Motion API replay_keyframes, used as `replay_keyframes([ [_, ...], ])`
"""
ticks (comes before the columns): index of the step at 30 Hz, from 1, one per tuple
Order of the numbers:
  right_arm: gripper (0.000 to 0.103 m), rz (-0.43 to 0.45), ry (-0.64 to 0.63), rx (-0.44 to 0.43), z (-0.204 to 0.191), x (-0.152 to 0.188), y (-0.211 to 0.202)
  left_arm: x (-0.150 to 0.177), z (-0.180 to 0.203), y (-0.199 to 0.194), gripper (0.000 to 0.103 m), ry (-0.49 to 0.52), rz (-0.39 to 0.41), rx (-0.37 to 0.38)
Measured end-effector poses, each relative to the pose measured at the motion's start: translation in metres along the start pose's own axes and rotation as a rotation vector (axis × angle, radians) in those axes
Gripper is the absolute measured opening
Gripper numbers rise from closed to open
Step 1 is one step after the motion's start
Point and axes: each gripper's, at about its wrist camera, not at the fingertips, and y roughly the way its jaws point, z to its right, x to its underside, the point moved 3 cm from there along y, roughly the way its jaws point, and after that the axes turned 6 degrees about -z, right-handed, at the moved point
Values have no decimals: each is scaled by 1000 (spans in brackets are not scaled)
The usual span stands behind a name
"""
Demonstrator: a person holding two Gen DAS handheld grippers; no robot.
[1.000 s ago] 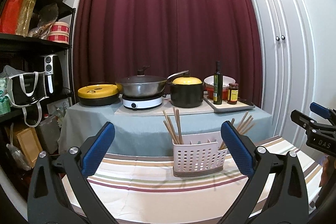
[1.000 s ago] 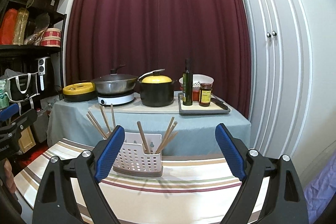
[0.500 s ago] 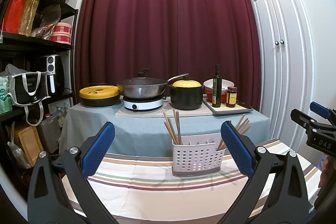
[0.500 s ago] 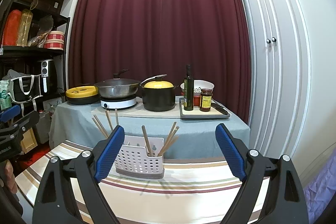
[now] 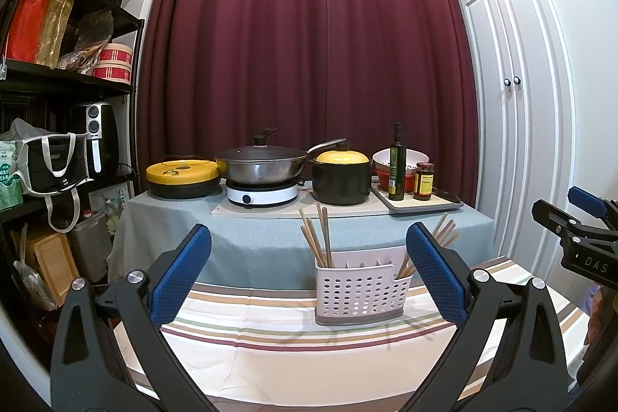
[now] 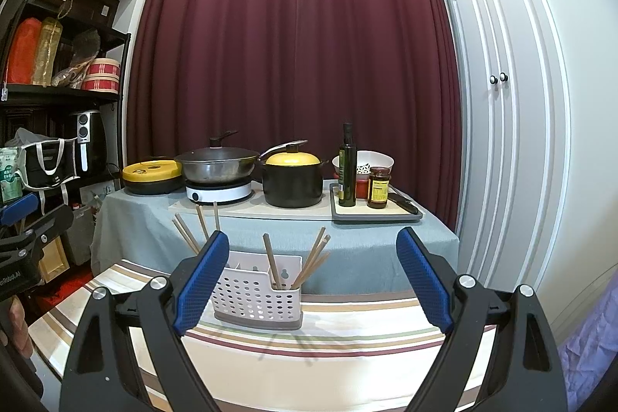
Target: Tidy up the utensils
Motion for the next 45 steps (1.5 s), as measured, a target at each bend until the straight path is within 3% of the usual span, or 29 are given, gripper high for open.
replay_keyframes([
  [34, 86, -24, -5, 2, -4, 8, 5, 5, 18, 15, 99, 40, -26, -14],
  [45, 86, -46, -3, 1, -3, 11, 16, 5, 6, 30, 99, -8, -53, -7],
])
